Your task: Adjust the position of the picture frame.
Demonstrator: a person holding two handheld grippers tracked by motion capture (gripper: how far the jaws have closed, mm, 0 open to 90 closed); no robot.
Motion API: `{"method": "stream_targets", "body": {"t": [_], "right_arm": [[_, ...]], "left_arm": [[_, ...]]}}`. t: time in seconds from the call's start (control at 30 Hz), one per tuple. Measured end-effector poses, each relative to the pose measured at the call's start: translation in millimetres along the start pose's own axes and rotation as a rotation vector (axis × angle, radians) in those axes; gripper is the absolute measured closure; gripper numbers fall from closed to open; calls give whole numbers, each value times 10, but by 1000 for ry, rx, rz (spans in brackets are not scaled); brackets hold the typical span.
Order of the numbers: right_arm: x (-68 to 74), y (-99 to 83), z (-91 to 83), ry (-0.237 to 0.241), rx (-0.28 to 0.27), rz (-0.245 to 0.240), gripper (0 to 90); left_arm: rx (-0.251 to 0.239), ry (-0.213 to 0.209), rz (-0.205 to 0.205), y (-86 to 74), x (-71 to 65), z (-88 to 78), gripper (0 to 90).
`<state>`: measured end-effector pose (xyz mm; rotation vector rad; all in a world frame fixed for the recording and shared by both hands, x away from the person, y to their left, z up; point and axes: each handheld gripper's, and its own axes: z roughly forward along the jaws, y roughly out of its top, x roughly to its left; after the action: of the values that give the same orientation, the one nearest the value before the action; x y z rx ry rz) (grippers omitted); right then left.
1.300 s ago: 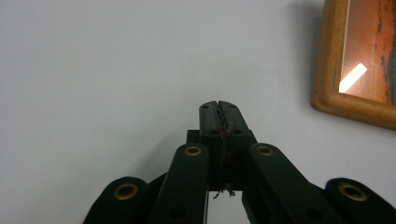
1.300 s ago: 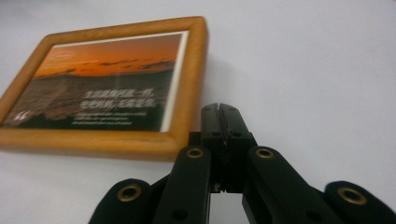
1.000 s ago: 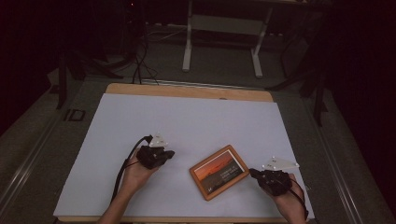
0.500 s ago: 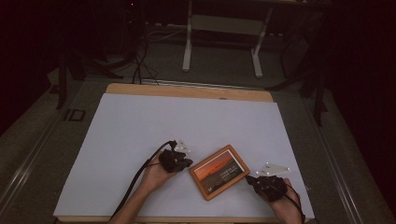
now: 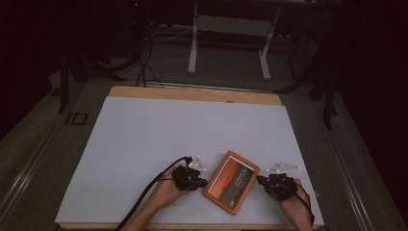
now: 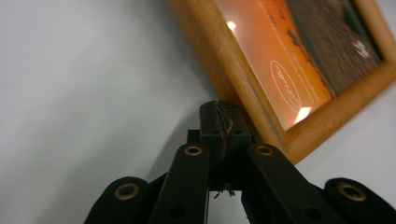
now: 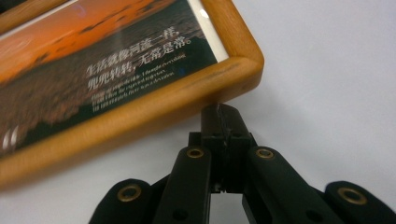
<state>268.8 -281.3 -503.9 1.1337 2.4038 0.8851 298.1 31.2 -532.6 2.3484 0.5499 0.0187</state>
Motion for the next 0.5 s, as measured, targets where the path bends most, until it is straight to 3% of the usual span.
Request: {"method": "stream_targets", "body": {"t": [0.1, 0.13, 0.17, 0.2, 0.23, 0.3, 0.37, 0.5], "right_arm": [[-26, -7, -10, 15, -6, 23, 882], [-25, -12, -18, 19, -6, 28, 834], [-27, -33, -42, 44, -1, 44, 730], [-27, -33, -42, 44, -1, 44, 730], [-49, -55, -60, 61, -7, 70, 598], [-66, -69, -69, 77, -15, 87, 564], [-109, -94, -84, 132, -35, 132, 486], [-108, -64, -64, 171, -50, 162, 320]], "left_arm": [[-28, 9, -37, 28, 45, -13, 856], [-48, 10, -60, 37, 75, -30, 829], [-74, 9, -91, 49, 113, -51, 763], [-89, 5, -107, 57, 134, -66, 763], [-108, -6, -125, 67, 160, -84, 668], [-148, -43, -157, 86, 207, -114, 623], [-165, -79, -170, 108, 238, -123, 527], [-162, -124, -172, 181, 240, -75, 438]]}}
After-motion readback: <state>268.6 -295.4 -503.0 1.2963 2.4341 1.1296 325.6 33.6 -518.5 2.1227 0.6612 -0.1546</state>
